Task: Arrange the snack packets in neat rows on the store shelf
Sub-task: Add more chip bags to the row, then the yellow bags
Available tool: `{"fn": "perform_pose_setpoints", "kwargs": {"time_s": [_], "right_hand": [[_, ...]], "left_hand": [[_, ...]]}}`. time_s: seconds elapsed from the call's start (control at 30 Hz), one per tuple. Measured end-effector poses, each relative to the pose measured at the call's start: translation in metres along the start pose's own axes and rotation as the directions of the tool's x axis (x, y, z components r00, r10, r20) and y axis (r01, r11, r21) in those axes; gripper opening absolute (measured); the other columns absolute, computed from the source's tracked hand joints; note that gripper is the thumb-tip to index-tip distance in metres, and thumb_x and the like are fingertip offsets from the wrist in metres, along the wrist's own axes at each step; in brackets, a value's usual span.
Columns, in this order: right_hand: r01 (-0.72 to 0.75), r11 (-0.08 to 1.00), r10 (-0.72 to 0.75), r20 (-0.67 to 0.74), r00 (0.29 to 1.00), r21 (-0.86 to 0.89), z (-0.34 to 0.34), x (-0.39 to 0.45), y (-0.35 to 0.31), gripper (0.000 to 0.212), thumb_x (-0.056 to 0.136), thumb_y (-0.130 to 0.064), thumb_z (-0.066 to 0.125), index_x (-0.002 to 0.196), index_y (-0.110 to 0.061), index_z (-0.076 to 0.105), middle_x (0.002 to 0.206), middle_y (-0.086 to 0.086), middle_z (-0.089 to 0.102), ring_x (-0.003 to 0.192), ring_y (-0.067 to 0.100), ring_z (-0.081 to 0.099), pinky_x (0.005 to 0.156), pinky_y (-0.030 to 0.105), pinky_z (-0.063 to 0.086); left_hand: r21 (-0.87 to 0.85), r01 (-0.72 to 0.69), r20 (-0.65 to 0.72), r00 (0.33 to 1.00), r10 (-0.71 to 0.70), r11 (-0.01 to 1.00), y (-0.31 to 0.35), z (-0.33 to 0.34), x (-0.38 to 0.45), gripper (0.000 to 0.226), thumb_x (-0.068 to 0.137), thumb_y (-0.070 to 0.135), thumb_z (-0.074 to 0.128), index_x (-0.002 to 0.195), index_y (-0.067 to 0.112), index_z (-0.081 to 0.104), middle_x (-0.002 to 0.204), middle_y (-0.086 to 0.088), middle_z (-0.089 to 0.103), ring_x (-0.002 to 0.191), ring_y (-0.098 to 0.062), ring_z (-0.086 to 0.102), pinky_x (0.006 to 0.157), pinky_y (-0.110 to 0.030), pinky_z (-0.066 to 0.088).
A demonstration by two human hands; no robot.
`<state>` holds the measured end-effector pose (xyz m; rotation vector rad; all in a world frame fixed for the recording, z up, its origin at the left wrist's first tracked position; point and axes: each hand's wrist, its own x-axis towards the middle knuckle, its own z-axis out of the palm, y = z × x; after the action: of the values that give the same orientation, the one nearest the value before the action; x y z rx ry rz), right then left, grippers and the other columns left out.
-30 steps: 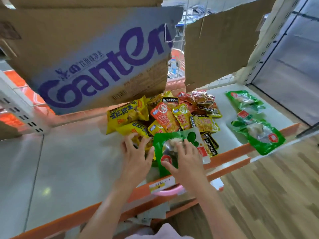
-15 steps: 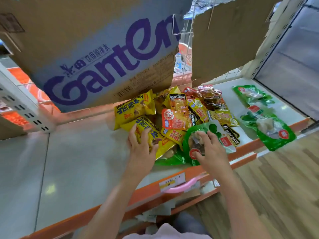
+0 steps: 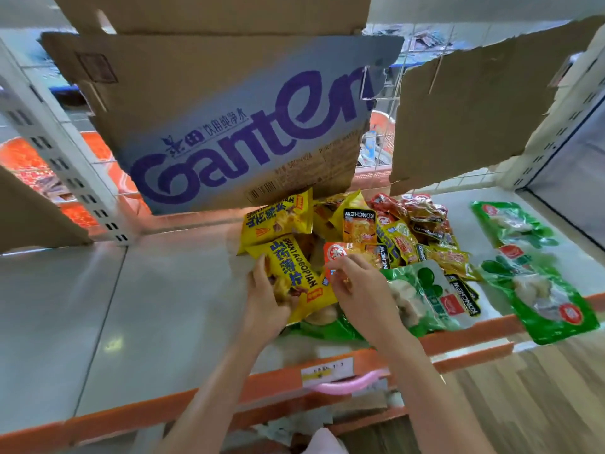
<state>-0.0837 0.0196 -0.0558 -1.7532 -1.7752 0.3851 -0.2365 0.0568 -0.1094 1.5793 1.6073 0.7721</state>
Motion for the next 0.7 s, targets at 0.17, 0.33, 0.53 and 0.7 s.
{"fn": "perform_pose_setpoints", "kwargs": {"time_s": [0.17, 0.33, 0.53, 0.7], "right_hand": [[-0.069, 0.956, 0.140, 0.236, 0.962, -0.286, 0.034, 0.023, -0.005, 0.050, 0.093, -0.051, 0.041, 0.121, -0.010, 0.052, 0.121, 0.008, 0.056, 0.119, 0.026, 0.044, 0.089, 0.037, 0.042], [-0.062, 0.925, 0.180, 0.289, 0.940, -0.374, 0.046, 0.035, -0.008, 0.061, 0.090, -0.061, 0.037, 0.119, -0.008, 0.048, 0.123, 0.011, 0.054, 0.125, 0.028, 0.037, 0.089, 0.040, 0.043], [-0.153, 0.962, 0.230, 0.368, 0.901, -0.226, 0.049, 0.044, -0.001, 0.059, 0.087, -0.054, 0.051, 0.118, -0.003, 0.047, 0.122, 0.016, 0.055, 0.114, 0.034, 0.048, 0.091, 0.041, 0.042], [-0.173, 0.971, 0.223, 0.372, 0.901, -0.164, 0.050, 0.040, -0.001, 0.057, 0.088, -0.050, 0.052, 0.118, -0.001, 0.044, 0.120, 0.017, 0.056, 0.109, 0.034, 0.053, 0.086, 0.039, 0.043]], "left_hand": [[-0.058, -0.025, -0.009, 1.000, 0.025, 0.998, -0.002, 0.000, -0.003, 0.094, 0.072, 0.007, 0.077, 0.146, 0.012, 0.019, 0.137, -0.010, 0.032, 0.119, -0.020, 0.048, 0.098, -0.027, 0.039], [-0.031, -0.014, -0.006, 1.000, 0.014, 0.999, -0.010, -0.009, 0.002, 0.064, 0.074, 0.028, 0.072, 0.132, 0.017, 0.046, 0.122, -0.008, 0.047, 0.104, -0.019, 0.056, 0.093, -0.043, 0.048], [0.134, -0.134, -0.296, 0.940, 0.169, 0.982, 0.012, -0.037, 0.046, 0.021, 0.093, 0.010, 0.049, 0.110, 0.004, 0.059, 0.115, -0.010, 0.051, 0.103, -0.026, 0.056, 0.091, -0.027, 0.036], [0.392, -0.242, -0.047, 0.958, 0.282, 0.887, 0.033, -0.039, 0.101, 0.043, 0.098, 0.011, 0.039, 0.141, 0.005, 0.035, 0.150, -0.012, 0.030, 0.138, -0.027, 0.027, 0.111, -0.030, 0.019]]}}
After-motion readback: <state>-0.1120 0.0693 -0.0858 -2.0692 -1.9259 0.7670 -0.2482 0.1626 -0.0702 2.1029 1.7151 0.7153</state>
